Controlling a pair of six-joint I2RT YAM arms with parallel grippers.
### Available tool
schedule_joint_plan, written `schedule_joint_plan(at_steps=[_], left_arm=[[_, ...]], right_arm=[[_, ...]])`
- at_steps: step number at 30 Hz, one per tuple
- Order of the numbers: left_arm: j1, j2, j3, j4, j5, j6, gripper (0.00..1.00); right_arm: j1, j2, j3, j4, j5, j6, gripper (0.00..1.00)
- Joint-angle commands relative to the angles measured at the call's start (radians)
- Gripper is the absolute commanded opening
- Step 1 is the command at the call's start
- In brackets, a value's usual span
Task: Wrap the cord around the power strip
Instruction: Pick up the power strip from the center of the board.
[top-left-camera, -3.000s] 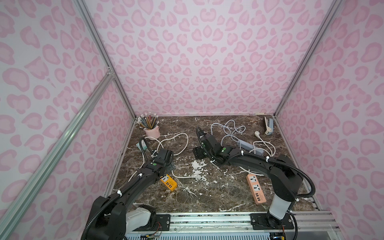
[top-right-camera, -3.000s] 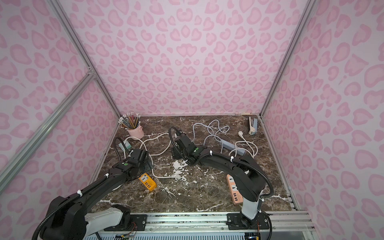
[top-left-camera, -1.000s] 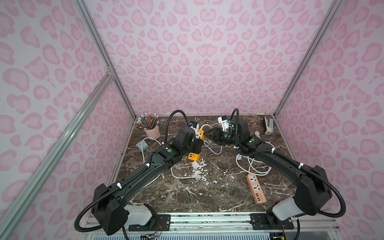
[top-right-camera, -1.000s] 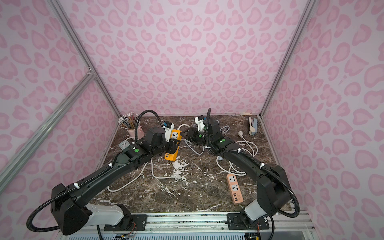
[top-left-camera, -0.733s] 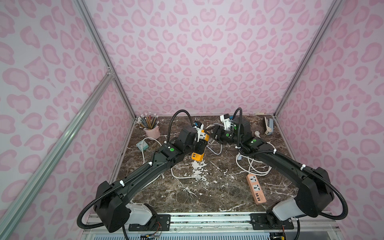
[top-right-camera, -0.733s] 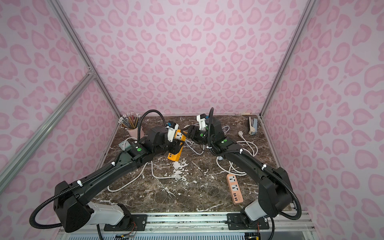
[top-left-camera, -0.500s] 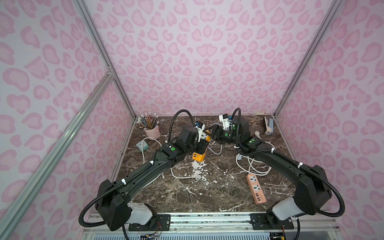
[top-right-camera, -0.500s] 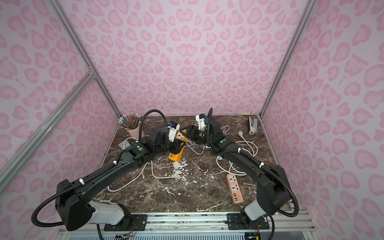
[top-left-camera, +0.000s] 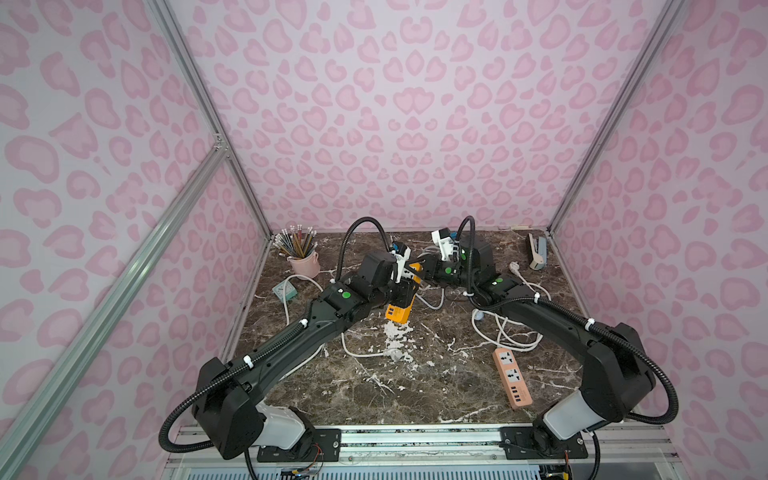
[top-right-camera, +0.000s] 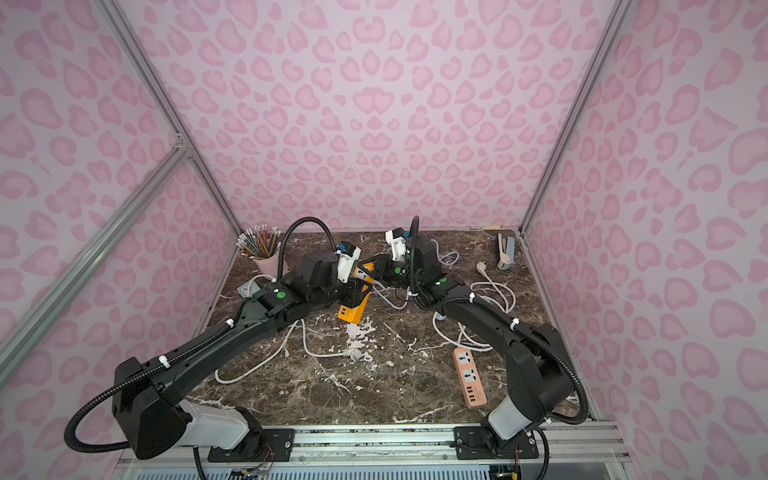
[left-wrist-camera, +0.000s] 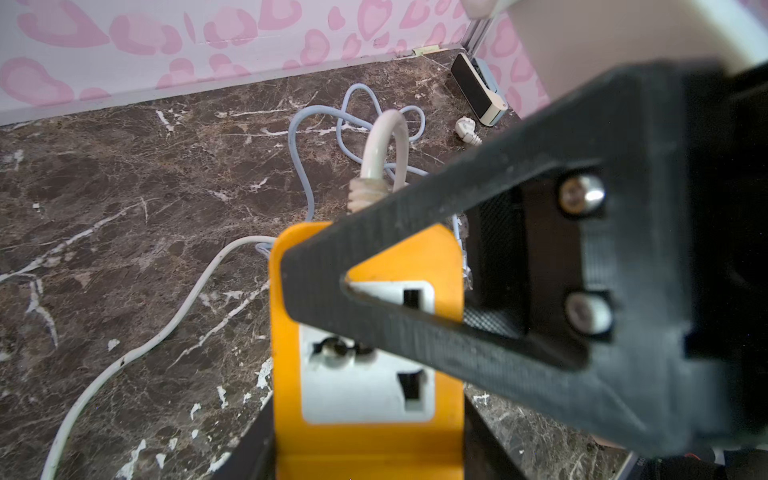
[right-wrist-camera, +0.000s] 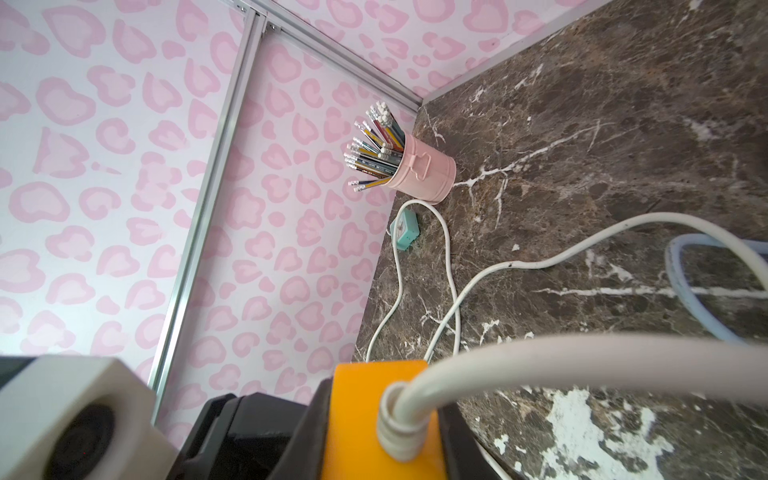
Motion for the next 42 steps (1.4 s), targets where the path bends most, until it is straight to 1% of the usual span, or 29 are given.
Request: schedule_joint_plan(at_steps=[1,4,5,6,8,9,11,14,15,17,19,22,29,30,33,35,36,38,39,40,42], left_arm=[[0.008,-0.007,0.047,0.042,0.123,0.023,0.52],[0.062,-0.048,0.009,0.073,0.261,-0.001,0.74],[0.098,-0.065,-0.025,0.112,0.335,-0.025,0.85],[0.136,-0.084,-0.065,0.163,0.412,-0.059,0.92],[0.200,-0.115,-0.142,0.289,0.537,-0.145,0.99],[0.217,-0.124,-0.177,0.359,0.583,-0.187,0.98],[0.222,-0.122,-0.209,0.457,0.632,-0.240,0.98],[0.224,-0.104,-0.249,0.610,0.721,-0.331,0.99],[0.223,-0.098,-0.260,0.653,0.743,-0.355,0.98],[0.223,-0.090,-0.275,0.707,0.774,-0.387,0.92],[0.223,-0.086,-0.288,0.748,0.799,-0.408,0.81],[0.218,-0.091,-0.299,0.786,0.819,-0.427,0.72],[0.164,-0.084,-0.295,0.808,0.835,-0.426,0.69],[0.165,-0.084,-0.296,0.811,0.835,-0.429,0.66],[0.165,-0.085,-0.279,0.774,0.804,-0.405,0.50],[0.166,-0.086,-0.260,0.747,0.789,-0.390,0.37],[0.168,-0.085,-0.245,0.729,0.780,-0.382,0.30],[0.173,-0.088,-0.212,0.690,0.750,-0.369,0.21],[0.177,-0.090,-0.191,0.668,0.730,-0.362,0.16],[0.181,-0.090,-0.169,0.646,0.717,-0.353,0.13],[0.184,-0.088,-0.125,0.603,0.693,-0.331,0.09]], right_arm=[[-0.030,-0.020,-0.018,0.062,0.047,-0.039,0.22],[-0.078,-0.053,-0.042,0.149,0.003,-0.038,0.21],[-0.090,-0.064,-0.046,0.176,-0.020,-0.041,0.20],[-0.101,-0.075,-0.050,0.199,-0.043,-0.043,0.20],[-0.108,-0.099,-0.053,0.233,-0.077,-0.056,0.20],[-0.109,-0.111,-0.052,0.244,-0.089,-0.060,0.20],[-0.111,-0.133,-0.063,0.296,-0.118,-0.042,0.20],[-0.119,-0.162,-0.106,0.428,-0.159,0.032,0.20],[-0.120,-0.170,-0.120,0.468,-0.165,0.055,0.20],[-0.122,-0.181,-0.146,0.526,-0.163,0.096,0.20],[-0.127,-0.184,-0.161,0.570,-0.175,0.125,0.20],[-0.133,-0.180,-0.176,0.629,-0.182,0.166,0.20],[-0.148,-0.147,-0.190,0.769,-0.206,0.266,0.19],[-0.148,-0.144,-0.191,0.778,-0.206,0.270,0.19],[-0.148,-0.145,-0.195,0.777,-0.206,0.270,0.21],[-0.150,-0.148,-0.201,0.765,-0.205,0.262,0.27],[-0.151,-0.151,-0.204,0.755,-0.202,0.258,0.31],[-0.159,-0.158,-0.217,0.747,-0.202,0.254,0.45],[-0.170,-0.165,-0.227,0.743,-0.202,0.255,0.55],[-0.181,-0.172,-0.238,0.742,-0.203,0.255,0.62],[-0.205,-0.189,-0.260,0.730,-0.206,0.250,0.74]])
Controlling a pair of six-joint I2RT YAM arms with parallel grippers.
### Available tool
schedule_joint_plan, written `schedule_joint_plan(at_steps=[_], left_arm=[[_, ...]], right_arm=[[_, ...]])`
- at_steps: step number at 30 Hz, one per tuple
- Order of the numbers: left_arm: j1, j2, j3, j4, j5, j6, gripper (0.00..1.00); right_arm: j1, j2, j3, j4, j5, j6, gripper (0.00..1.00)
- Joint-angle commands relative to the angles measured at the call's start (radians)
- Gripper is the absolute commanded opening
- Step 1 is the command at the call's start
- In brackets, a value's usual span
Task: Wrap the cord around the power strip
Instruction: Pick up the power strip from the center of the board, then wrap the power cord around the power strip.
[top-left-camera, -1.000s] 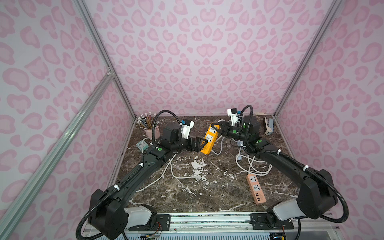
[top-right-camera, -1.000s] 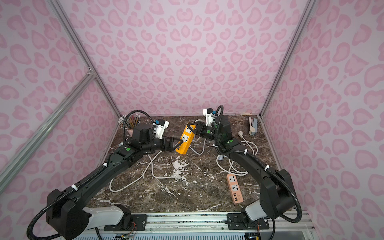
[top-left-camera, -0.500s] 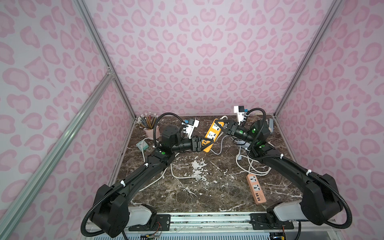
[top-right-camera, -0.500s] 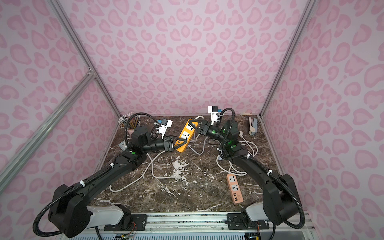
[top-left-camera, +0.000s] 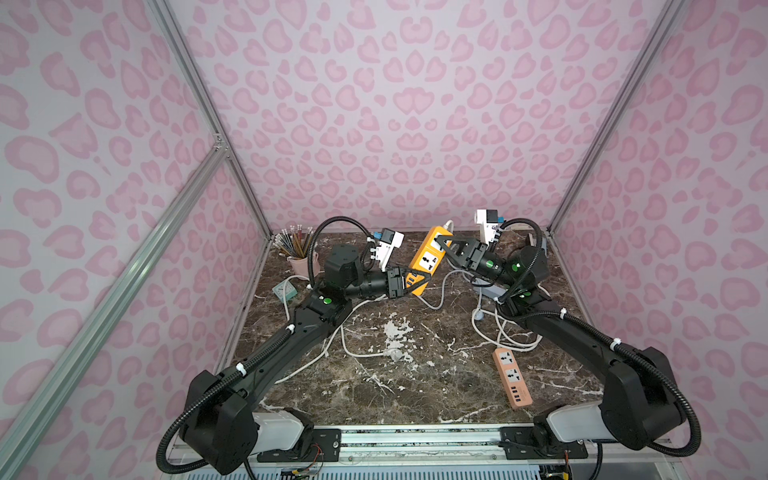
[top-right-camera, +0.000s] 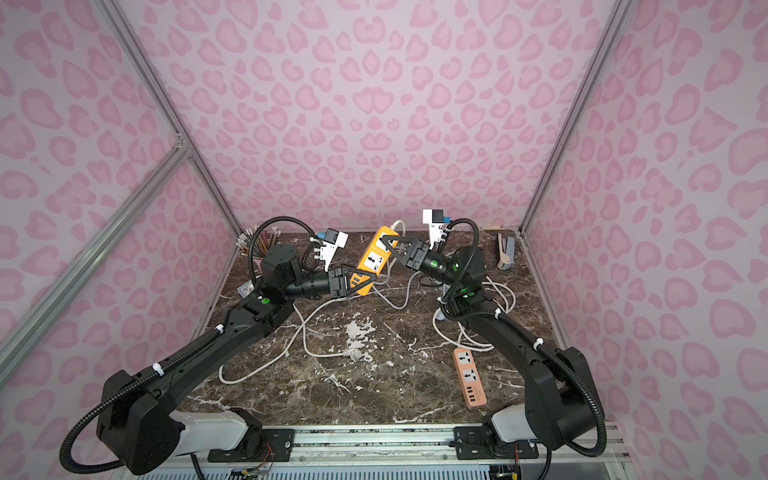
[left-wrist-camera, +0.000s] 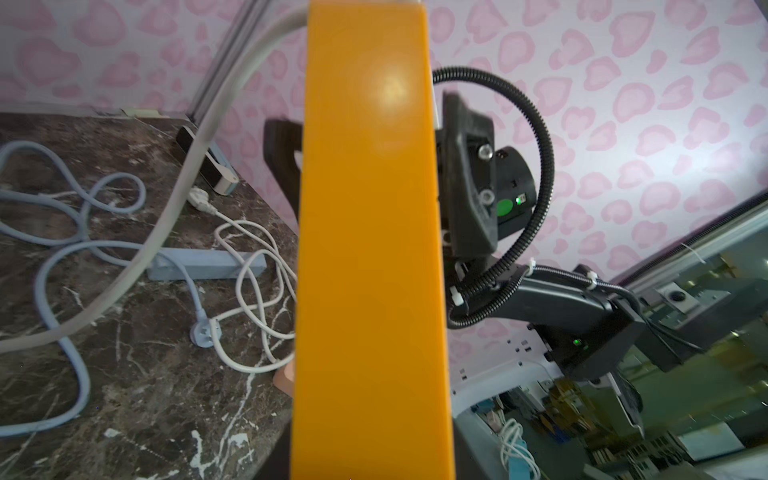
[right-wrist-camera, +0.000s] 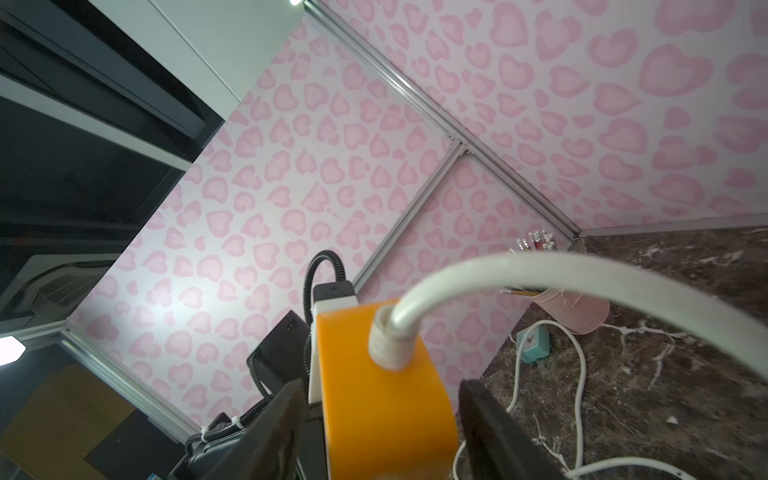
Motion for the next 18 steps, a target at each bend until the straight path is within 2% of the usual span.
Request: schedule_joint_plan(at_steps=[1,5,8,10,12,16,18], left_arm=[[0.006,0.001,0.073,-0.062,-0.091,0.079,0.07],[0.011,0.030,0.162,-0.129,-0.146,0.083,0.03],[0.003,0.057,0.223,-0.130,-0.135,0.050,0.03],[-0.005,0.075,0.257,-0.148,-0.139,0.043,0.03],[-0.018,0.083,0.306,-0.165,-0.148,0.040,0.03],[-0.030,0.077,0.319,-0.159,-0.161,0.005,0.03],[-0.037,0.069,0.311,-0.149,-0.164,-0.011,0.03]], right_arm=[[-0.034,-0.032,-0.030,-0.019,0.004,-0.011,0.77],[-0.062,-0.099,-0.100,-0.162,0.052,-0.169,0.81],[0.002,-0.127,-0.132,-0.356,0.301,-0.423,0.79],[0.083,-0.105,-0.139,-0.371,0.486,-0.556,0.78],[0.147,-0.057,-0.155,-0.295,0.619,-0.610,0.80],[0.194,0.053,-0.202,0.003,0.742,-0.566,0.81],[0.233,0.113,-0.184,0.089,0.823,-0.622,0.80]])
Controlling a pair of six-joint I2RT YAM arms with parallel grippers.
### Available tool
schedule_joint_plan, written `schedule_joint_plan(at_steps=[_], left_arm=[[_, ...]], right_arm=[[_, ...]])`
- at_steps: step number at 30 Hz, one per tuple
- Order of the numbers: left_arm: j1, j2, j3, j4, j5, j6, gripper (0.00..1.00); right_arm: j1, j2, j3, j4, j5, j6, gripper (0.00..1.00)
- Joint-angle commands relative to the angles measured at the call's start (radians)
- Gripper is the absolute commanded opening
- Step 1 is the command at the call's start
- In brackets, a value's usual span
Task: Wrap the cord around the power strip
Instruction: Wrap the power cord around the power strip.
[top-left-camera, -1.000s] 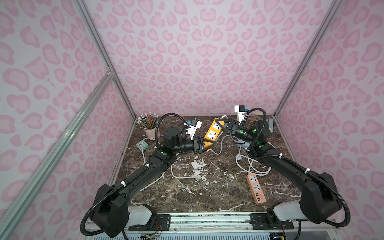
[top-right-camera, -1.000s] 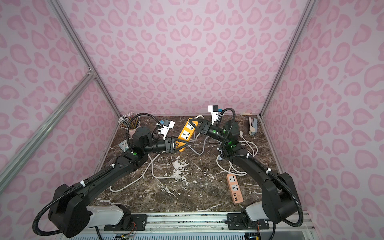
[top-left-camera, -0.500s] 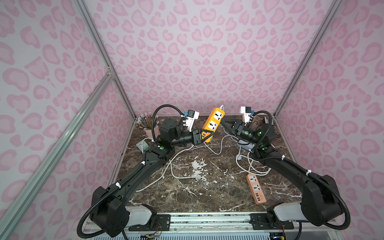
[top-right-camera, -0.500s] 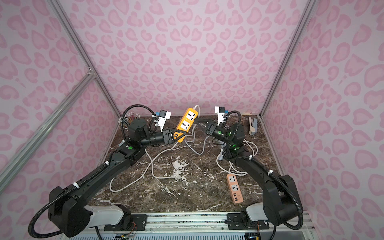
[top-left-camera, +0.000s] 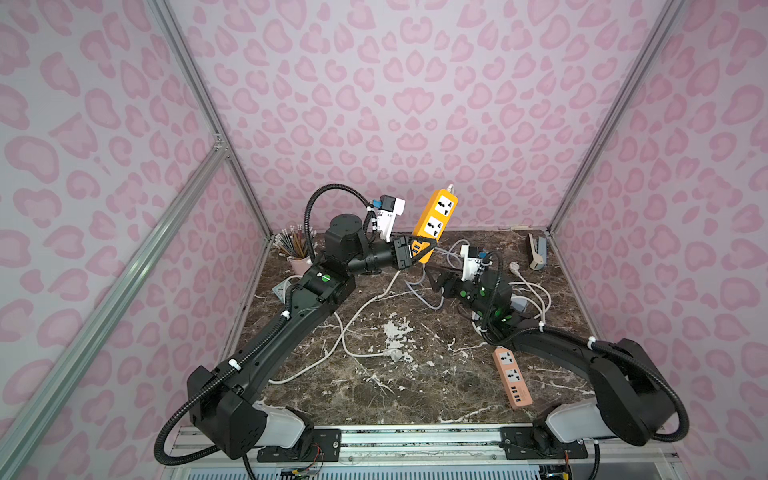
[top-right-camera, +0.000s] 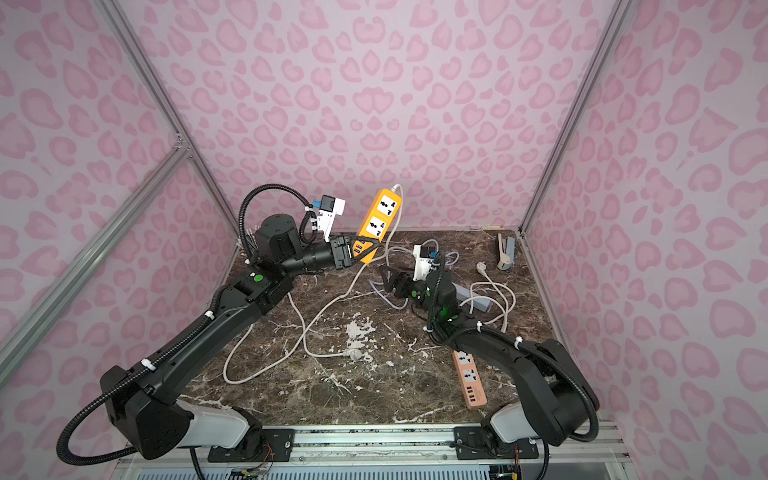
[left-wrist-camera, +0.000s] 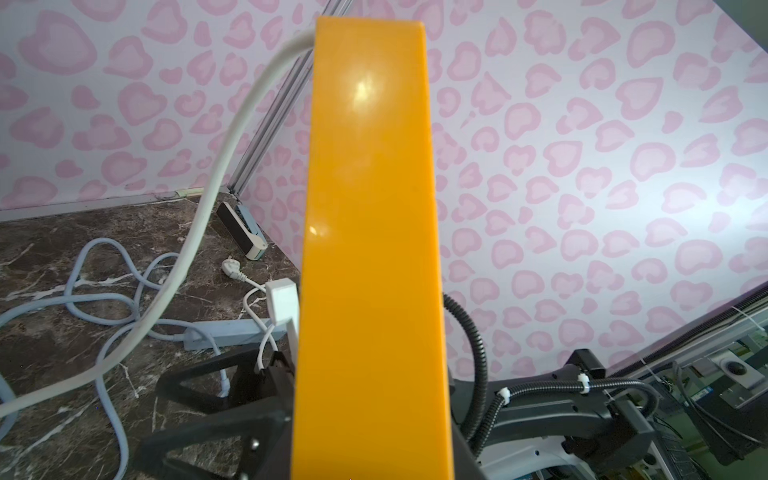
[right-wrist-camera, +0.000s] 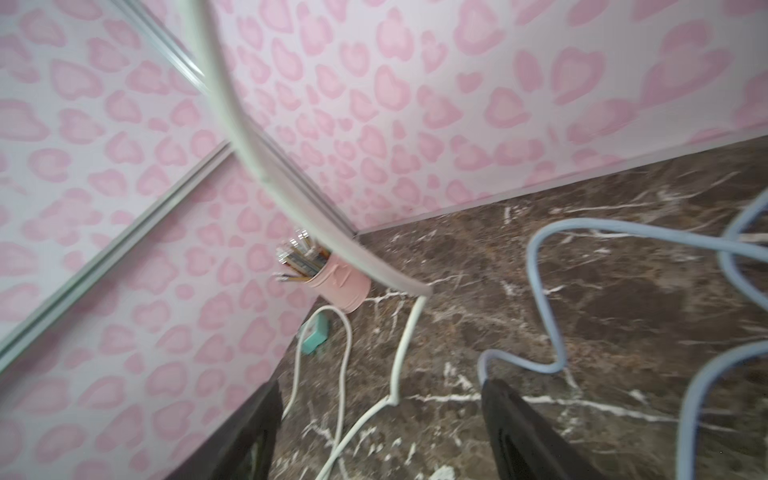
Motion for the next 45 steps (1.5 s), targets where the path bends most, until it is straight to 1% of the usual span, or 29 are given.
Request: schedule_joint_plan(at_steps=[1,4,6,9,12,14,15,18,20,22,24,26,28,30,33,36,39,41,42,44,45], left_arm=[[-0.009,-0.013,0.001,0.047,-0.022,-0.029,0.03],[-0.012,-0.024,-0.010,0.064,-0.018,-0.055,0.03],[-0.012,-0.032,-0.016,0.081,-0.014,-0.071,0.03],[-0.010,-0.035,-0.019,0.111,0.006,-0.104,0.03],[-0.003,-0.039,-0.034,0.154,0.028,-0.151,0.03],[0.021,-0.043,-0.036,0.156,0.042,-0.164,0.03],[0.041,-0.044,-0.032,0.134,0.041,-0.159,0.03],[0.106,-0.031,0.001,0.045,0.041,-0.117,0.03],[0.131,-0.005,0.044,-0.047,0.032,-0.043,0.03],[0.142,0.032,0.119,-0.186,-0.025,0.087,0.03],[0.152,0.093,0.225,-0.355,-0.125,0.246,0.03],[0.152,0.152,0.313,-0.488,-0.244,0.378,0.03],[0.151,0.212,0.378,-0.571,-0.350,0.488,0.03],[0.150,0.253,0.398,-0.602,-0.401,0.569,0.03],[0.138,0.269,0.359,-0.580,-0.443,0.672,0.03],[0.118,0.269,0.288,-0.543,-0.523,0.776,0.03],[0.115,0.271,0.219,-0.520,-0.567,0.860,0.03],[0.112,0.268,0.181,-0.511,-0.538,0.902,0.03],[0.107,0.265,0.161,-0.505,-0.505,0.922,0.03],[0.093,0.257,0.131,-0.500,-0.437,0.971,0.03],[0.083,0.255,0.117,-0.492,-0.421,0.991,0.03]], right_arm=[[0.054,0.071,0.029,0.268,0.211,-0.120,0.80],[0.083,0.152,0.068,0.347,0.292,-0.180,0.79],[0.092,0.213,0.087,0.429,0.317,-0.213,0.73],[0.096,0.291,0.140,0.439,0.373,-0.245,0.57],[0.098,0.326,0.167,0.472,0.386,-0.298,0.29],[0.108,0.320,0.178,0.444,0.388,-0.353,0.16],[0.115,0.308,0.173,0.427,0.379,-0.387,0.11],[0.143,0.252,0.142,0.326,0.369,-0.499,0.00],[0.161,0.200,0.109,0.230,0.369,-0.566,0.00],[0.168,0.139,0.079,0.124,0.356,-0.617,0.00],[0.172,0.082,0.074,-0.050,0.360,-0.669,0.00],[0.183,0.039,0.084,-0.204,0.369,-0.732,0.00],[0.207,0.016,0.119,-0.367,0.413,-0.809,0.00],[0.232,0.015,0.165,-0.511,0.469,-0.873,0.00],[0.266,0.007,0.226,-0.657,0.568,-0.967,0.00],[0.286,-0.030,0.261,-0.696,0.669,-1.040,0.00],[0.292,-0.077,0.306,-0.729,0.655,-1.119,0.00],[0.297,-0.107,0.323,-0.732,0.618,-1.177,0.00],[0.298,-0.118,0.330,-0.730,0.605,-1.215,0.00],[0.293,-0.125,0.355,-0.732,0.606,-1.300,0.00],[0.284,-0.120,0.381,-0.743,0.610,-1.336,0.00]])
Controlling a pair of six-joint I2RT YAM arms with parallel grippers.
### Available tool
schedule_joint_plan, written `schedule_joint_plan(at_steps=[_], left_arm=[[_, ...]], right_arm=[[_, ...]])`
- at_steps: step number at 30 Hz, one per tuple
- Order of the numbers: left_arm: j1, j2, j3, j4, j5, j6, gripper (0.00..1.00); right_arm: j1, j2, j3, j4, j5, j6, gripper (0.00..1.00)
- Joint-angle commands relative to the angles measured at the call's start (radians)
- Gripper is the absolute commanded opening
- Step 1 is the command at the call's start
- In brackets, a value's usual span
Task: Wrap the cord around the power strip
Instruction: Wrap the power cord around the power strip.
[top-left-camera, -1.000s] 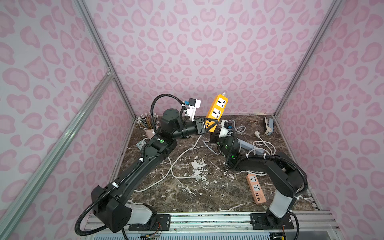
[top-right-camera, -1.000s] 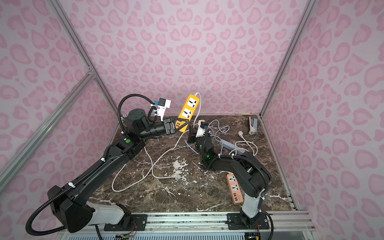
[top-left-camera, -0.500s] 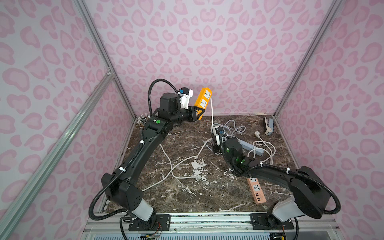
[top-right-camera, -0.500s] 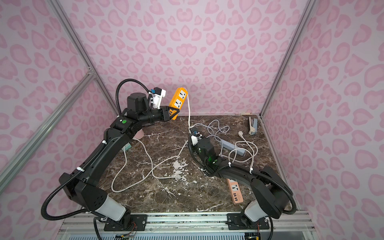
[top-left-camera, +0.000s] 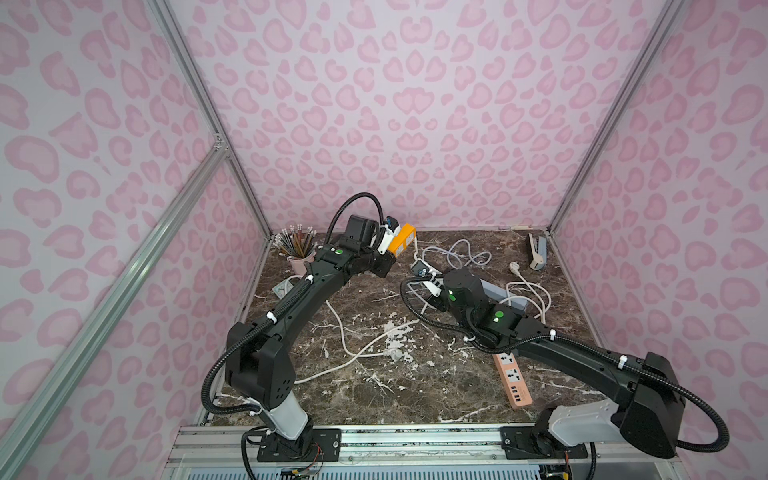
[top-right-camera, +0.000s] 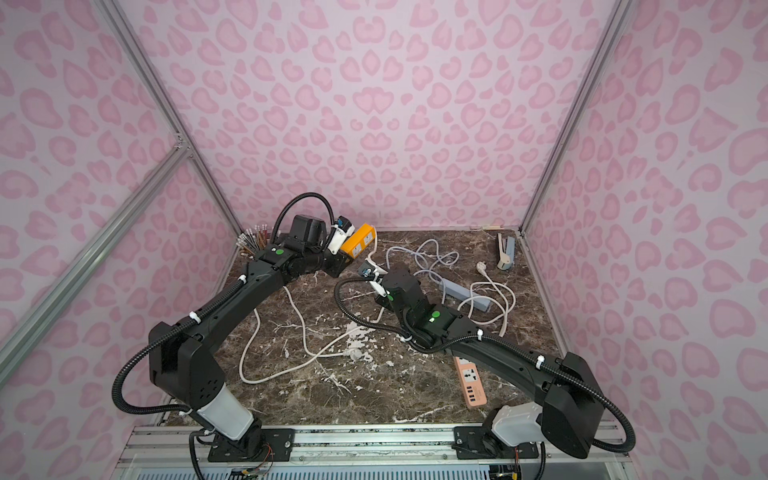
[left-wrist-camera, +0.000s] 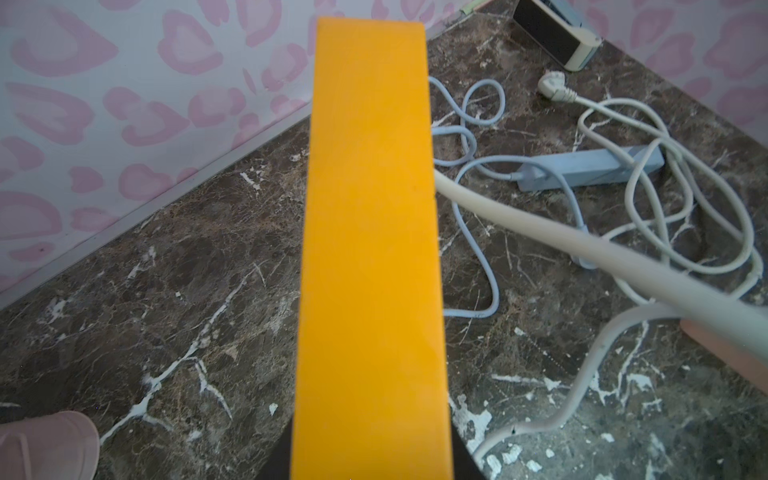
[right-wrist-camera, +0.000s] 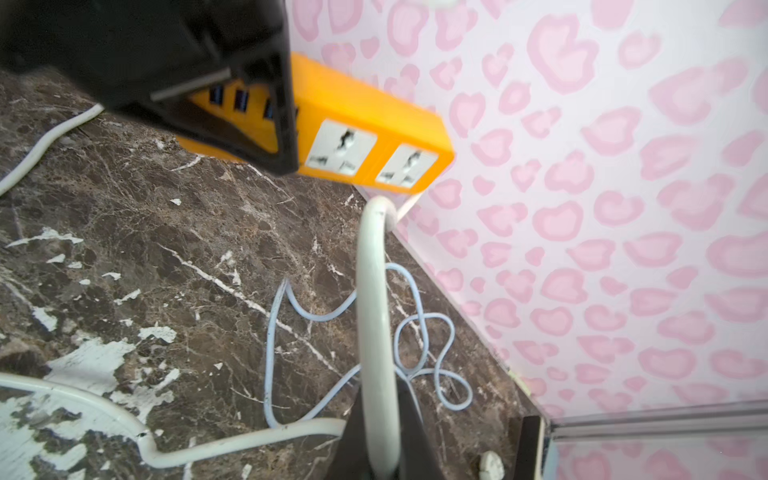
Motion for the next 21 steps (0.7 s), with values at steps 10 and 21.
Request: schedule_joint_plan(at_steps=[10,21], left_arm=[[-0.074,-0.040,-0.118,0.116,0.325,0.261,0.03],[-0.107,-0.180,-0.176,0.189,0.621,0.337,0.03]], right_arm=[[-0.207,0.022,0.243,-0.127,-0.184,-0.157,0.00],[-0.434,0.147,0.333,-0.214,-0.708,0.022,0.05]])
